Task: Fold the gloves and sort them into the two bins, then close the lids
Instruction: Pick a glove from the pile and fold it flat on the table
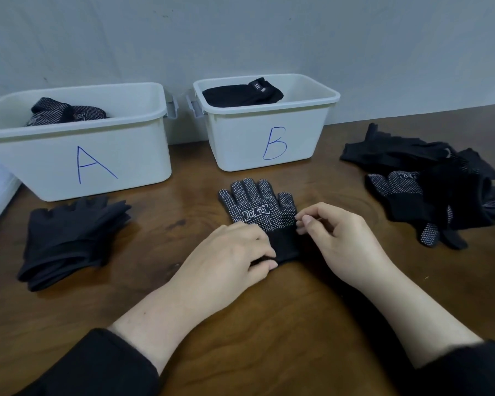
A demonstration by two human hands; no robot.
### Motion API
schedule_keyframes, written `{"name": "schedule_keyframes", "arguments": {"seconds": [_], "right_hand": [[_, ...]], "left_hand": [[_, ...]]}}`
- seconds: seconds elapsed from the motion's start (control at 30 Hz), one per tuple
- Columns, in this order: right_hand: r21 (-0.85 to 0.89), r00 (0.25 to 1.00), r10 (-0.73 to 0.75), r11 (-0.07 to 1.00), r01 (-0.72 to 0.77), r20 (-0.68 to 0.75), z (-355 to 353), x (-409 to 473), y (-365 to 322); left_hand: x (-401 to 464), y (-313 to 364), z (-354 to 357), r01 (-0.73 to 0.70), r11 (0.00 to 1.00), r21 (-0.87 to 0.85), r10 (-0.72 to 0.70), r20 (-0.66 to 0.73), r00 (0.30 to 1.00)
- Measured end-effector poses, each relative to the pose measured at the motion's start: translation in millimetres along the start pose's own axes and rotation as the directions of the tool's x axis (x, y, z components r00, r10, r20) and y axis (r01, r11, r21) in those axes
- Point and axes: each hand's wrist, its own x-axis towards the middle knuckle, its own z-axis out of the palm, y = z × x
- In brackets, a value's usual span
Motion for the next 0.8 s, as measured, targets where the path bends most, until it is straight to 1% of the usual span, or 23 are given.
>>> {"name": "schedule_keyframes", "arguments": {"seconds": [0.07, 0.1, 0.17, 0.23, 0.3, 0.4, 0.47, 0.57, 0.67, 0.73, 0.8], "right_hand": [[-0.027, 0.996, -0.09, 0.996, 0.091, 0.02, -0.8, 0.1, 1.6], [-0.043, 0.987, -0.146, 0.988, 0.149, 0.06, -2.0, 0.2, 2.5], [-0.093, 0.951, -0.235, 0.962, 0.258, 0.203, -3.7, 0.0, 3.9], [-0.168, 0.902, -0.255, 0.93, 0.328, 0.349, -4.0, -0.1, 7.0], [-0.204, 0.874, -0.247, 0.912, 0.356, 0.419, -3.6, 0.6, 9.7], [-0.227, 0.872, -0.274, 0.894, 0.387, 0.406, -1.0, 2.6, 13.5], [-0.287, 0.875, -0.314, 0.857, 0.428, 0.369, 3.8, 3.1, 12.7], [-0.369, 0.889, -0.355, 0.816, 0.446, 0.289, 13.0, 1.9, 5.9], [-0.35, 0.908, -0.338, 0.843, 0.41, 0.248, 15.9, 0.7, 3.7], [-0.319, 0.91, -0.328, 0.86, 0.398, 0.254, 13.5, -0.3, 4.1], [-0.292, 0.903, -0.322, 0.868, 0.401, 0.284, 10.4, -2.5, 1.6]], "left_hand": [[-0.3, -2.0, 0.6, 0.015, 1.0, -0.004, -0.015, 0.016, 1.0], [-0.4, -3.2, 1.4, 0.013, 1.0, 0.006, -0.013, 0.021, 1.0], [0.2, -6.0, 2.0, 0.007, 1.0, 0.025, -0.008, 0.012, 1.0], [0.4, -9.7, 0.5, 0.018, 0.999, 0.033, -0.018, -0.007, 1.0], [-1.6, -14.2, -3.1, 0.021, 0.999, 0.03, -0.021, -0.009, 1.0], [-7.8, -23.2, -9.7, 0.026, 1.0, 0.003, -0.026, -0.007, 1.0], [-10.9, -27.3, -14.1, 0.046, 0.999, -0.004, -0.046, 0.01, 0.999], [-11.6, -25.4, -17.4, 0.079, 0.995, 0.056, -0.083, 0.06, 0.995], [-9.3, -18.6, -15.2, 0.093, 0.991, 0.091, -0.099, 0.061, 0.993], [-7.4, -15.4, -11.9, 0.082, 0.993, 0.082, -0.087, 0.059, 0.994], [-6.9, -14.5, -11.2, 0.078, 0.996, 0.046, -0.079, 0.017, 0.997]]}}
